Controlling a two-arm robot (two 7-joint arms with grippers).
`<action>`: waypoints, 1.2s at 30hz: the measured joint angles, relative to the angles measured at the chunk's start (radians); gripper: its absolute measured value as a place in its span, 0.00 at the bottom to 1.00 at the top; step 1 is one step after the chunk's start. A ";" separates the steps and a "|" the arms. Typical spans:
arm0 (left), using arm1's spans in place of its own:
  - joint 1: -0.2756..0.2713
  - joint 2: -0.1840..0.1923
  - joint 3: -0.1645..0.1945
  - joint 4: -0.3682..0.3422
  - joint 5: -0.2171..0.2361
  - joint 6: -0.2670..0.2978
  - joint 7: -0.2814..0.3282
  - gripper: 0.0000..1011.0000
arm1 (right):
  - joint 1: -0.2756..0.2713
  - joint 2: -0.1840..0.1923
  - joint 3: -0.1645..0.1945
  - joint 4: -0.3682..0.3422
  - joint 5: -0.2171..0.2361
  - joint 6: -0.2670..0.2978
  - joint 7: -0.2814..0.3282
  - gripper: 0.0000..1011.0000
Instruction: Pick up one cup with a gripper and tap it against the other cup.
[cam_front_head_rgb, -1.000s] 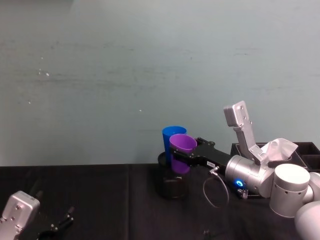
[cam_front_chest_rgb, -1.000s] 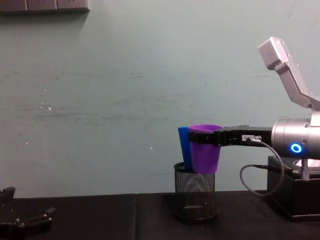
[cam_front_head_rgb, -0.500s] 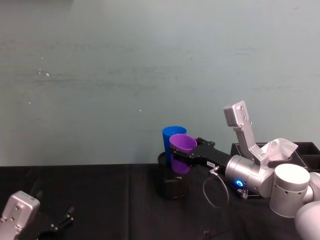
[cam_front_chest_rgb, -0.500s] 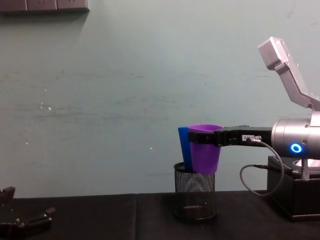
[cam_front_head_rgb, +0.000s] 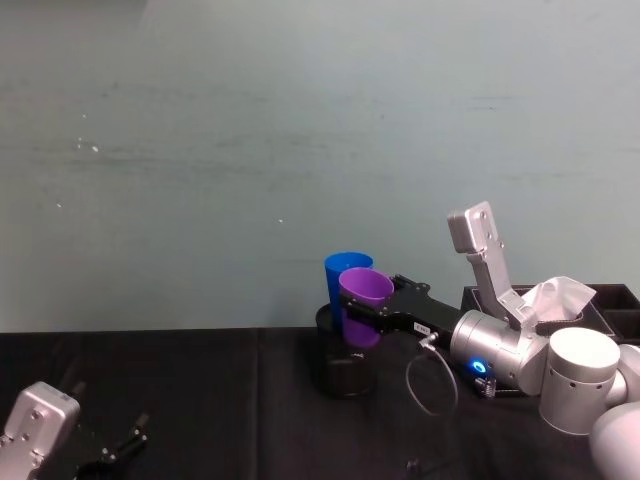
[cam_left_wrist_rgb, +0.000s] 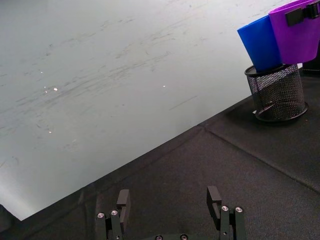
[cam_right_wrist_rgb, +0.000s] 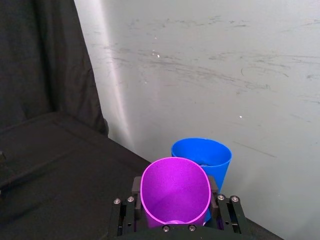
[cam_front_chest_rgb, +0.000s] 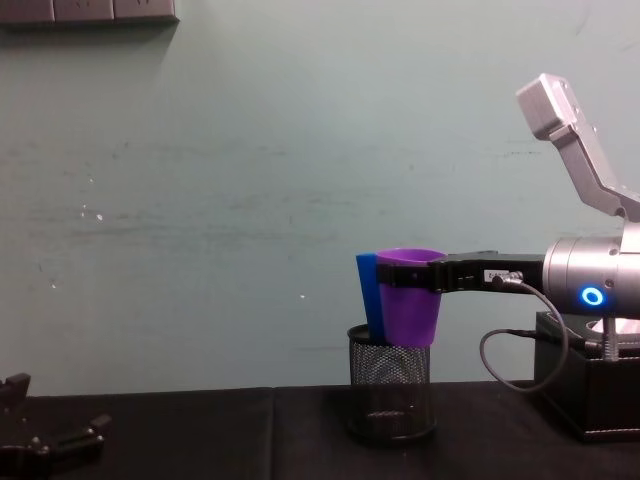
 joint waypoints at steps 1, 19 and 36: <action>0.000 0.000 0.000 0.000 0.000 0.000 0.000 0.99 | 0.000 0.000 0.000 0.000 0.000 0.000 0.000 0.73; 0.000 0.000 0.000 0.000 0.000 0.000 0.000 0.99 | -0.093 0.056 0.009 -0.163 0.027 0.053 0.019 0.73; 0.000 0.000 0.000 0.000 0.000 0.000 0.000 0.99 | -0.212 0.144 -0.018 -0.366 0.082 0.089 0.036 0.73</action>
